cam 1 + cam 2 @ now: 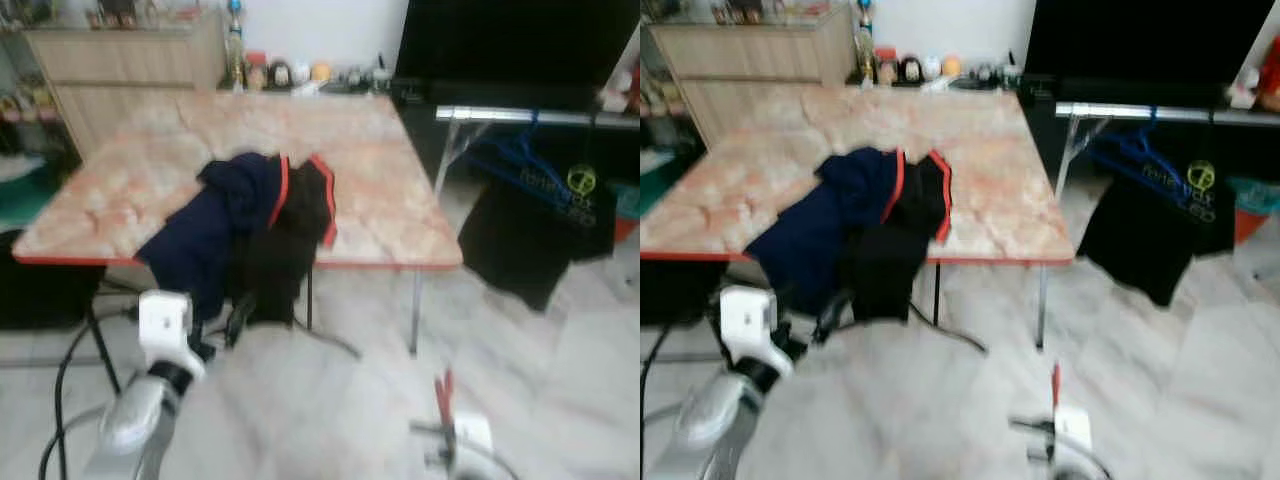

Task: Hang hanger

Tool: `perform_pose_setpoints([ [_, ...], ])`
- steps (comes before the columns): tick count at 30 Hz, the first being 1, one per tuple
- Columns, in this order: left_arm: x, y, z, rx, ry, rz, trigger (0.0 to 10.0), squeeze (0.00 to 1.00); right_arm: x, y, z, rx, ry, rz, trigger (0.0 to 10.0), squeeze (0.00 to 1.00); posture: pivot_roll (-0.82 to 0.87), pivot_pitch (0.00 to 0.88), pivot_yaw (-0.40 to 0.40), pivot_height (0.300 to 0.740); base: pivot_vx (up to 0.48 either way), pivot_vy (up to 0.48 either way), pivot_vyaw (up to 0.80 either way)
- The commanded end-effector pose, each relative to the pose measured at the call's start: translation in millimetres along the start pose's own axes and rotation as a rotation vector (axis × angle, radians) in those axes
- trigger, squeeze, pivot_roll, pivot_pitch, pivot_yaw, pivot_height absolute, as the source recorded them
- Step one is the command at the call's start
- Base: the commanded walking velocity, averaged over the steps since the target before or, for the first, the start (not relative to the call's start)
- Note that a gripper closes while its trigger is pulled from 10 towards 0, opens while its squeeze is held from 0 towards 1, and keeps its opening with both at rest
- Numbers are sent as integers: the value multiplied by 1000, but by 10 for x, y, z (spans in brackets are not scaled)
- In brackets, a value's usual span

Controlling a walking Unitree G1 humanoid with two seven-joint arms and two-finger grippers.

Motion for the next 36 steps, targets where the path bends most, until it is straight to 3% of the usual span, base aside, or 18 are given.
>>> perform_pose_setpoints([
  [1, 19, 44, -7, 15, 0, -33, 10000, 0, 43, 32, -7, 7, -14, -5, 10000, 0, 89, 0, -57, 740, 0, 0, 0],
  [8, -19, 28, 2, -1, 20, -74, 10000, 0, 89, 35, -7, 24, -48, 27, 10000, 0, 90, 0, -62, 740, 0, 0, 0],
  [12, -30, 16, 11, -22, 31, -94, 10000, 0, 122, 83, -11, 99, -50, 148, 10000, 0, 90, 0, -62, 740, 0, 0, 0],
  [19, -99, 4, 42, -120, 88, -222, 10000, 0, 192, 251, 5, 315, -66, 422, 10000, 0, 81, 0, -63, 740, 0, 0, 0],
  [22, -171, -26, 74, -193, 130, -279, 10000, 0, 208, 340, 22, 412, -67, 630, 10000, 0, 76, 0, -60, 740, 0, 0, 0],
  [24, -204, -55, 88, -253, 159, -305, 10000, 0, 800, 450, 74, 562, -260, 683, 10000, 0, 72, 0, -58, 740, 0, 0, 0],
  [26, -225, -71, 95, -291, 174, -325, 10000, 0, 1213, 437, 176, 638, -374, 736, 10000, 0, 72, 0, -58, 740, 0, 0, 0],
  [28, -232, -78, 97, -303, 178, -331, 10000, 0, 1258, 431, 201, 663, -379, 765, 10000, 0, 72, 0, -58, 740, 0, 0, 0],
  [31, -309, -143, 143, -429, 246, -331, 10000, 0, 1479, 426, 440, 865, -405, 928, 10000, 0, 67, 0, -53, 740, 0, 0, 0],
  [36, -344, -177, 180, -513, 290, -318, 10000, 0, 1615, 431, 620, 987, -426, 981, 10000, 0, 64, 0, -54, 740, 0, 0, 0],
])
Point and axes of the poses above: a point about 5 cm out from each wrist's last joint towards the gripper, its own z axis pointing back from the gripper into the wrist, its own x axis along the axis of the wrist's last joint, y = z × x, the point moved 2 cm from there along -z, pointing out of the wrist towards the gripper, and after that the axes turned 1 degree about z, right-handed, at the moved point
